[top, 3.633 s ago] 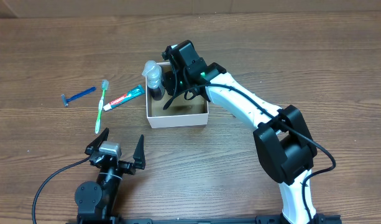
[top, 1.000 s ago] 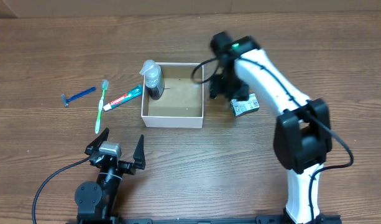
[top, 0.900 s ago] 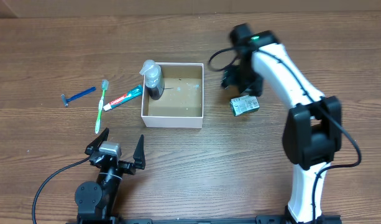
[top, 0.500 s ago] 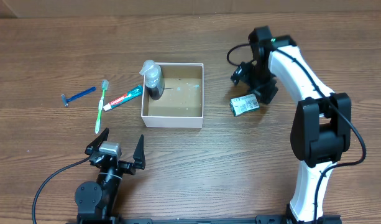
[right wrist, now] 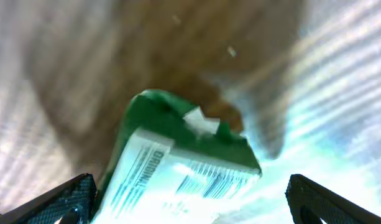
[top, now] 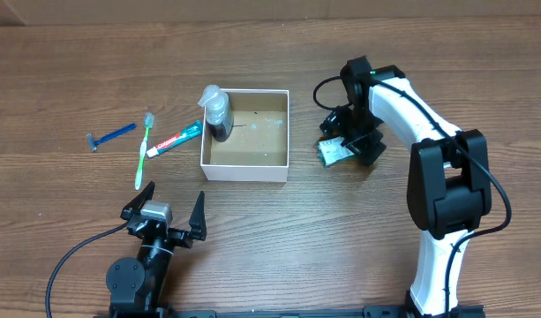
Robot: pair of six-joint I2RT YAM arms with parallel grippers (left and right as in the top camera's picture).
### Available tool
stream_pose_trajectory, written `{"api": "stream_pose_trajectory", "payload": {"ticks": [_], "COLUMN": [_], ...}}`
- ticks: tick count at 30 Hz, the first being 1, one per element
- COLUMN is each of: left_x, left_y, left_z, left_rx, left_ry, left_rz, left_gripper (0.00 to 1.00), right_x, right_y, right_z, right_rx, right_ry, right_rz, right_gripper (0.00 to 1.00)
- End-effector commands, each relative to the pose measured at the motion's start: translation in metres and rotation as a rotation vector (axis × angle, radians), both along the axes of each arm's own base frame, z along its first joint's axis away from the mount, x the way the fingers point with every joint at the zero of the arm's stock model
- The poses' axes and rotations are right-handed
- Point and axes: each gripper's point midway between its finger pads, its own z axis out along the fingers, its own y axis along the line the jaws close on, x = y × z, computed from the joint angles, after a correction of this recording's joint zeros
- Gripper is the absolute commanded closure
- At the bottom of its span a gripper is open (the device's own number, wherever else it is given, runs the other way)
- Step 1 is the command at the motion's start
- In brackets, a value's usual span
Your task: Pack container
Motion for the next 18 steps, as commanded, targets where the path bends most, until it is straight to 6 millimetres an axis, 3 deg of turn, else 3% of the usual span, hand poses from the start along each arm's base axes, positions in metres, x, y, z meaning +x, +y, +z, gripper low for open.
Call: {"api": "stream_pose_trajectory", "payload": {"ticks": [1,5,11,18], "left_x": [0.0,0.0,0.0,0.0], "left_y": [0.002,0.002,0.002,0.002], "left_z": [0.0,0.0,0.0,0.0], "left_rx": [0.022,0.021,0.022,0.022], "left_ry": [-0.009,-0.009,-0.009,-0.009], "left_rz": [0.005,0.005,0.005,0.005], "left_gripper": [0.0,0.0,0.0,0.0], "right_x": [-0.014,-0.024,-0.012,-0.009], "right_y": [0.002,0.016,0.049,0.033], "right_z": [0.003,0.003,0.0,0.0], "right_rx": [-0.003,-0.009,-0.012,-0.118], "right_ry": [0.045,0.064,-0.035,-0.059], "right_rz": [0.026,0.071,0.159,0.196], "right_gripper": [0.0,0.0,0.0,0.01]}}
